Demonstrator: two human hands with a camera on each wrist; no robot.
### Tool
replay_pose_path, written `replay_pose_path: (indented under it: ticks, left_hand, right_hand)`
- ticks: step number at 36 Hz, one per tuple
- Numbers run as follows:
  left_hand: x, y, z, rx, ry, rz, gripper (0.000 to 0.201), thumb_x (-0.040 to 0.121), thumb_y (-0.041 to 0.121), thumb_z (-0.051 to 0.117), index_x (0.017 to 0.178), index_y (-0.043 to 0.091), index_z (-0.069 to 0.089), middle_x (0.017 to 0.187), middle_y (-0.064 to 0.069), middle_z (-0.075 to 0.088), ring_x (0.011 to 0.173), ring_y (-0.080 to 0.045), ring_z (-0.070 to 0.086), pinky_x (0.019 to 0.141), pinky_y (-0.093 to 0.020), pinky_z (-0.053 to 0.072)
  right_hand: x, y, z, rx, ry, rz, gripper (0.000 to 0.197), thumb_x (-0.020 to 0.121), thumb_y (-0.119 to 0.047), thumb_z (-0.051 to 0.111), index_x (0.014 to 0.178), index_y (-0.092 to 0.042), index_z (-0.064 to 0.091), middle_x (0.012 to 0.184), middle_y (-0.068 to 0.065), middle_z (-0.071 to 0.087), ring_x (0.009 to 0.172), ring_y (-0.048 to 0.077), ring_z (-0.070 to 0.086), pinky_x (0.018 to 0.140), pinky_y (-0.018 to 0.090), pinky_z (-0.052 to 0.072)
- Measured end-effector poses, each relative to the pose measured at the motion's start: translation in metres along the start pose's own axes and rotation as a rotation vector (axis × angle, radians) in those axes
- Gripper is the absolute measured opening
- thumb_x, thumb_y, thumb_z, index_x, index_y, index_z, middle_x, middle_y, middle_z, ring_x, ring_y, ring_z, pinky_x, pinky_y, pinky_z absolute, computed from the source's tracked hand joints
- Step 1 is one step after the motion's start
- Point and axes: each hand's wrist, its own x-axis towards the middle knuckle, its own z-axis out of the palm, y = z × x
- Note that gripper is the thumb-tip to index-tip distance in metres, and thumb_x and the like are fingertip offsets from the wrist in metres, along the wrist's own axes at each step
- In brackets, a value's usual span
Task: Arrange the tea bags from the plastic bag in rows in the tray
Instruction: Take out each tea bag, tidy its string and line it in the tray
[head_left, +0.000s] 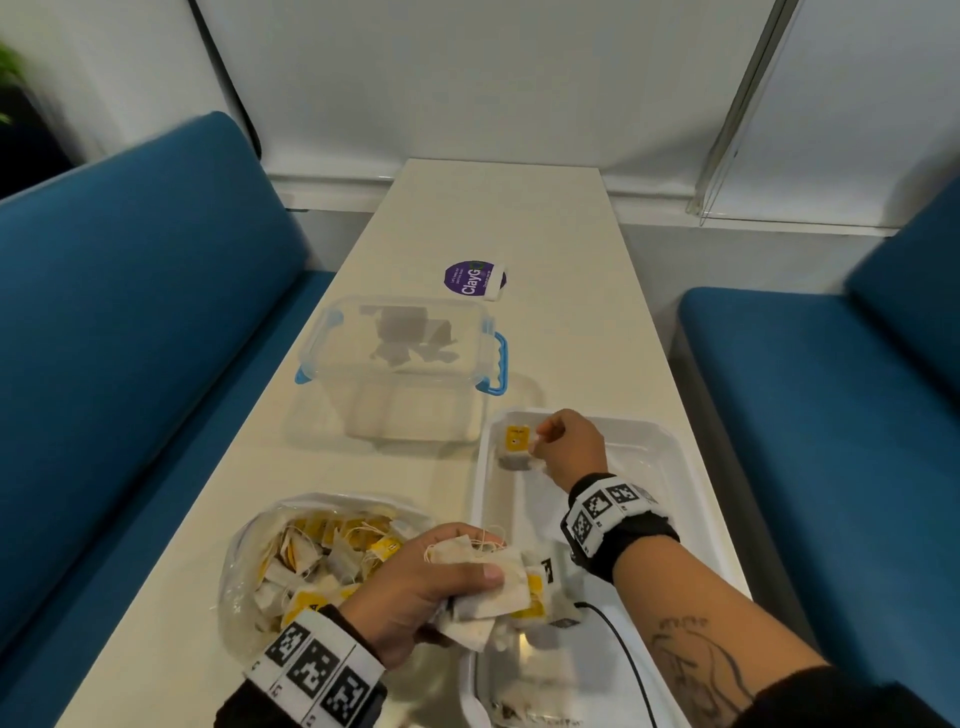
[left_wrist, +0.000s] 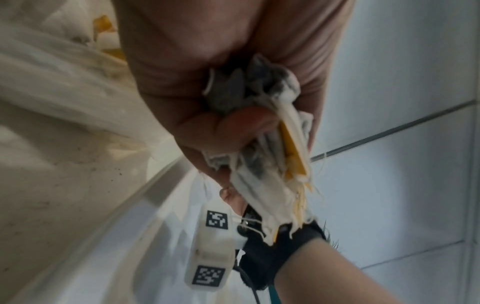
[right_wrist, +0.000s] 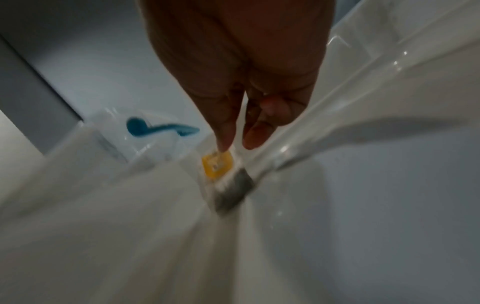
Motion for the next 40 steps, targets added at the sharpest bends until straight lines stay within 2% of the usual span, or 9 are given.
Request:
replay_pose_path:
  ticks: [4,7,12,15,19,23,29,35,40]
  left_hand:
    - [-0.004,0.011,-0.001,-0.201,-0.036,0.014,0.039,0.049,0.007,0.081,0.086,0.007,0.071,0.083,-0.018,0.069,0.062,-0.026,0.066,0.050,-0.029,0.052]
    - [-0.005,0.017,0.000,-0.263,-0.043,0.047,0.053,0.046,0.009,0.089,0.095,0.003,0.070,0.094,-0.020,0.069,0.071,-0.027,0.066,0.055,-0.027,0.051]
    - [-0.014,0.027,0.008,-0.413,0.001,0.040,0.025,0.065,0.005,0.071,0.089,0.007,0.066,0.064,-0.009,0.067,0.042,-0.015,0.059,0.034,-0.015,0.040]
    - [-0.012,0.023,0.009,-0.439,0.017,0.055,0.070,0.038,0.013,0.093,0.100,0.005,0.062,0.062,-0.009,0.065,0.041,-0.016,0.059,0.031,-0.015,0.040]
    - [-0.015,0.025,0.019,-0.494,-0.008,0.116,0.096,0.021,0.013,0.096,0.109,0.002,0.061,0.064,-0.011,0.067,0.042,-0.017,0.061,0.032,-0.016,0.042]
    - [-0.017,0.025,0.026,-0.492,0.035,0.126,0.044,0.060,0.015,0.076,0.102,0.010,0.064,0.059,-0.006,0.065,0.037,-0.011,0.056,0.030,-0.012,0.037]
    - [-0.018,0.021,0.027,-0.508,0.001,0.188,0.081,0.020,0.018,0.096,0.095,0.004,0.070,0.074,-0.018,0.069,0.050,-0.022,0.065,0.034,-0.019,0.045]
    - [-0.020,0.017,0.023,-0.537,0.052,0.192,0.087,0.014,0.020,0.096,0.095,0.009,0.066,0.066,-0.010,0.067,0.045,-0.016,0.061,0.034,-0.016,0.042]
    - [-0.025,0.017,0.020,-0.516,0.063,0.180,0.078,0.018,0.020,0.096,0.088,0.011,0.064,0.060,-0.010,0.062,0.045,-0.022,0.062,0.032,-0.016,0.039]
  right_hand:
    - [-0.011,-0.022,-0.030,0.043,-0.077,-0.042,0.018,0.078,-0.003,0.070,0.080,-0.014,0.056,0.078,0.003,0.059,0.077,0.020,0.056,0.070,0.027,0.044]
    - [-0.036,-0.050,-0.057,0.153,-0.219,-0.135,0.018,0.079,0.000,0.069,0.076,-0.014,0.059,0.068,0.001,0.060,0.060,0.011,0.056,0.052,0.013,0.043]
    - [-0.086,-0.078,-0.090,0.235,-0.480,-0.207,0.015,0.078,-0.001,0.069,0.073,-0.013,0.062,0.058,-0.008,0.061,0.051,0.004,0.049,0.046,0.016,0.034]
    - [-0.109,-0.084,-0.095,0.221,-0.561,-0.221,0.014,0.078,0.001,0.069,0.073,-0.010,0.061,0.057,-0.008,0.062,0.049,-0.001,0.050,0.046,0.012,0.037]
    - [-0.126,-0.082,-0.087,0.063,-0.528,-0.243,0.013,0.072,-0.012,0.079,0.072,-0.011,0.066,0.069,0.003,0.066,0.063,0.008,0.057,0.065,0.025,0.051]
    - [-0.134,-0.077,-0.080,0.006,-0.488,-0.234,0.023,0.069,-0.016,0.082,0.077,-0.002,0.065,0.073,0.010,0.061,0.066,0.016,0.052,0.071,0.035,0.048]
    - [-0.141,-0.074,-0.072,0.094,-0.386,-0.297,0.016,0.075,-0.011,0.076,0.068,-0.014,0.062,0.068,0.005,0.066,0.065,0.022,0.058,0.071,0.042,0.051]
    - [-0.141,-0.076,-0.073,0.265,-0.362,-0.302,0.007,0.084,-0.011,0.067,0.079,-0.009,0.062,0.067,-0.005,0.059,0.057,0.005,0.048,0.054,0.013,0.039]
    - [-0.139,-0.081,-0.077,0.402,-0.357,-0.280,0.015,0.088,-0.003,0.059,0.077,-0.013,0.057,0.066,-0.003,0.060,0.055,0.001,0.052,0.049,0.013,0.038]
